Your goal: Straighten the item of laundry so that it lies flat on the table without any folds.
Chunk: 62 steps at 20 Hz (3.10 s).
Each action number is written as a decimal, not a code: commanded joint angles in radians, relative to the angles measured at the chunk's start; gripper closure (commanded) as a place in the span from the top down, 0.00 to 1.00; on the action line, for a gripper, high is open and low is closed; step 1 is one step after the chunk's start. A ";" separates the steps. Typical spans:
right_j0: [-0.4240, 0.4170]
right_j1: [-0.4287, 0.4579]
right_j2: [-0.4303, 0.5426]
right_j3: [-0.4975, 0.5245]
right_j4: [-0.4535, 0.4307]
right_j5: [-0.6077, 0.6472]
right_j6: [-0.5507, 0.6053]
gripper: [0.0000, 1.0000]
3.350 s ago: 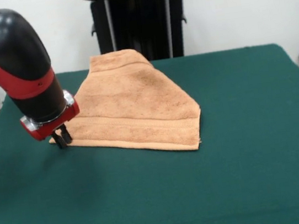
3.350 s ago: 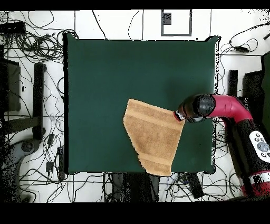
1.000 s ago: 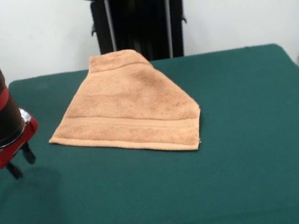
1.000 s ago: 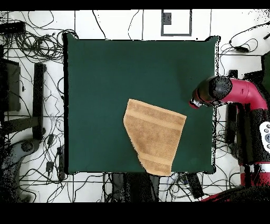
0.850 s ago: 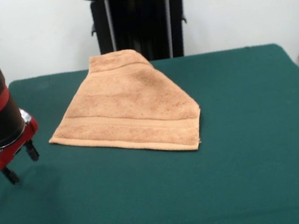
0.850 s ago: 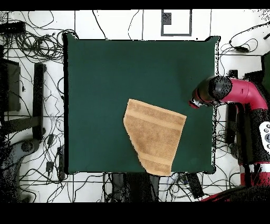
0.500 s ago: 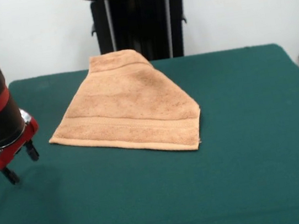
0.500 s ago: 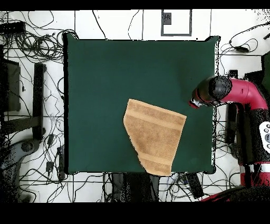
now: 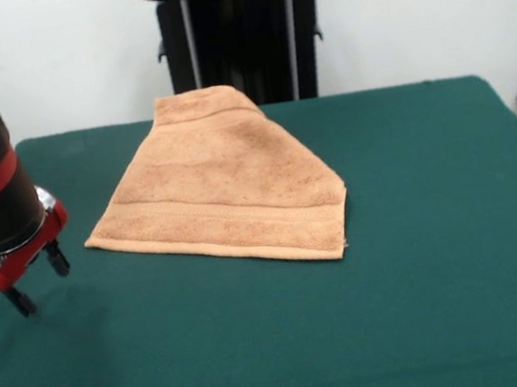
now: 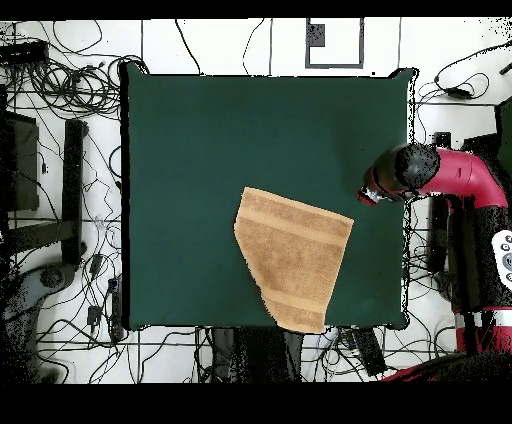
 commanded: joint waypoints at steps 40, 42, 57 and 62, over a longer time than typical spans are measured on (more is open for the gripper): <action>0.062 -0.120 -0.168 0.388 0.096 -0.305 0.170 1.00; 0.064 -0.119 -0.174 0.390 0.101 -0.312 0.173 1.00; 0.107 -0.147 -0.222 0.434 0.148 -0.343 0.210 1.00; 0.125 -0.150 -0.233 0.443 0.162 -0.360 0.218 1.00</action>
